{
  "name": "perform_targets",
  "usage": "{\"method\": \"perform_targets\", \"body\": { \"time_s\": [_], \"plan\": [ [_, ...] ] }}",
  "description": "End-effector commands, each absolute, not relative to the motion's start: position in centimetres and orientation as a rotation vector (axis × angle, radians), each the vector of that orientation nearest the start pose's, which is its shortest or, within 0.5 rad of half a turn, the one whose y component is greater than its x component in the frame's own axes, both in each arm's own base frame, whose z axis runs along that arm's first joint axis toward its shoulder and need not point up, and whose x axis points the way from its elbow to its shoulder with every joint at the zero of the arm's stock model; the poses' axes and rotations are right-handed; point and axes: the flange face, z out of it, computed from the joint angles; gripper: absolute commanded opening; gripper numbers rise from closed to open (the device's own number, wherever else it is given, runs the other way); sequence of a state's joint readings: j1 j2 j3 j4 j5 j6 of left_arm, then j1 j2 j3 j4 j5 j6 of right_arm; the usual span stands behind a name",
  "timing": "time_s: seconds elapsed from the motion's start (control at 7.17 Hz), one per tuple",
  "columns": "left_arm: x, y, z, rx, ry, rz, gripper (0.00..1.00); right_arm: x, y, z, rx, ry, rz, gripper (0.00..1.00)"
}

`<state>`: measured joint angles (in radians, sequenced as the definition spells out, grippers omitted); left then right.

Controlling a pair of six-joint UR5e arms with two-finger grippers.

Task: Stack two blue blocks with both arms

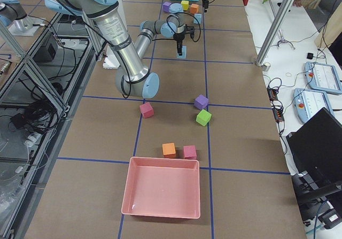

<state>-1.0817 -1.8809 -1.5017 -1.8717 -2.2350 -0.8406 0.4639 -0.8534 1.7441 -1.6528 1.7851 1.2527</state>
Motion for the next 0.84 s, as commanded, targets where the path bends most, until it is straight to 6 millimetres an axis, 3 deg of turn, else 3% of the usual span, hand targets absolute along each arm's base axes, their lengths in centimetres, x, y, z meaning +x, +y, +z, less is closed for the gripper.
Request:
{"method": "perform_targets", "body": {
  "time_s": [0.0, 0.42, 0.7],
  "plan": [
    [24.7, -59.4, 49.0, 0.017, 0.815, -0.153, 1.00, -56.2, -38.8, 17.5, 0.116, -0.807, 0.044, 0.62],
    [25.1, -59.0, 49.5, 0.014, 0.809, -0.133, 1.00, -57.3, -38.0, 18.0, 0.106, -0.799, 0.024, 0.62],
    [26.8, -58.0, 50.1, 0.013, 0.804, -0.065, 1.00, -57.5, -37.8, 18.1, 0.104, -0.796, 0.022, 0.63]
  ]
}}
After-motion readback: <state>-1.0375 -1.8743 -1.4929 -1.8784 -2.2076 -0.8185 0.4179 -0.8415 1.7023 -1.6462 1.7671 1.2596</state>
